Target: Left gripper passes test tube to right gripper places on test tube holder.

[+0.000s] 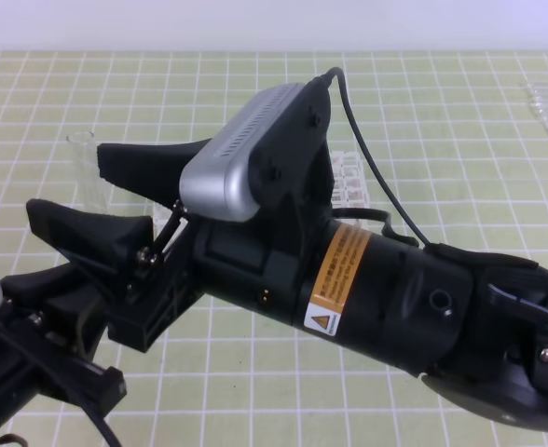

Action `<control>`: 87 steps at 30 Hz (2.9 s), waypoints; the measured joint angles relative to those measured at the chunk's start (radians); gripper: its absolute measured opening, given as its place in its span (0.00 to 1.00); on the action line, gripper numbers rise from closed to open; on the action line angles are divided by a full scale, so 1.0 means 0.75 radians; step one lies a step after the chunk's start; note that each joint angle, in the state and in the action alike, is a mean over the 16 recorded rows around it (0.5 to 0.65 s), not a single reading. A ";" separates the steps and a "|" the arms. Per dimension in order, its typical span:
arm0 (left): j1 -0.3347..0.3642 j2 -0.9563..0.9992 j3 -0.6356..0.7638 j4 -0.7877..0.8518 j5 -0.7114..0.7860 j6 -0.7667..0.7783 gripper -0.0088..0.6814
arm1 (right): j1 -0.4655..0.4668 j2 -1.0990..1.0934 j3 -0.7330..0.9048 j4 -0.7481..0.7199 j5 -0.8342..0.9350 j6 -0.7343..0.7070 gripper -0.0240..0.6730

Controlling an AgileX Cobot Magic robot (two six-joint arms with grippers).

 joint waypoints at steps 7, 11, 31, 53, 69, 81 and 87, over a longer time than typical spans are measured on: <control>0.000 0.000 0.000 0.011 -0.011 0.000 0.06 | 0.000 0.000 0.000 0.005 0.000 0.000 0.72; 0.000 0.000 0.000 -0.001 -0.014 -0.004 0.07 | 0.000 0.003 0.000 0.017 -0.002 0.000 0.72; -0.001 -0.001 0.002 -0.015 -0.040 0.013 0.13 | -0.031 0.115 -0.064 0.059 0.004 -0.044 0.72; 0.000 0.000 -0.008 -0.001 0.004 -0.017 0.08 | -0.056 0.117 -0.067 0.052 -0.060 0.001 0.53; 0.000 -0.001 -0.010 -0.003 0.002 -0.017 0.08 | -0.057 0.123 -0.067 0.047 -0.056 -0.002 0.23; 0.000 -0.001 -0.010 -0.008 -0.009 -0.005 0.21 | -0.058 0.121 -0.067 0.032 -0.042 -0.005 0.17; -0.001 -0.001 -0.009 -0.016 -0.015 -0.002 0.40 | -0.057 0.119 -0.067 0.019 -0.031 -0.004 0.17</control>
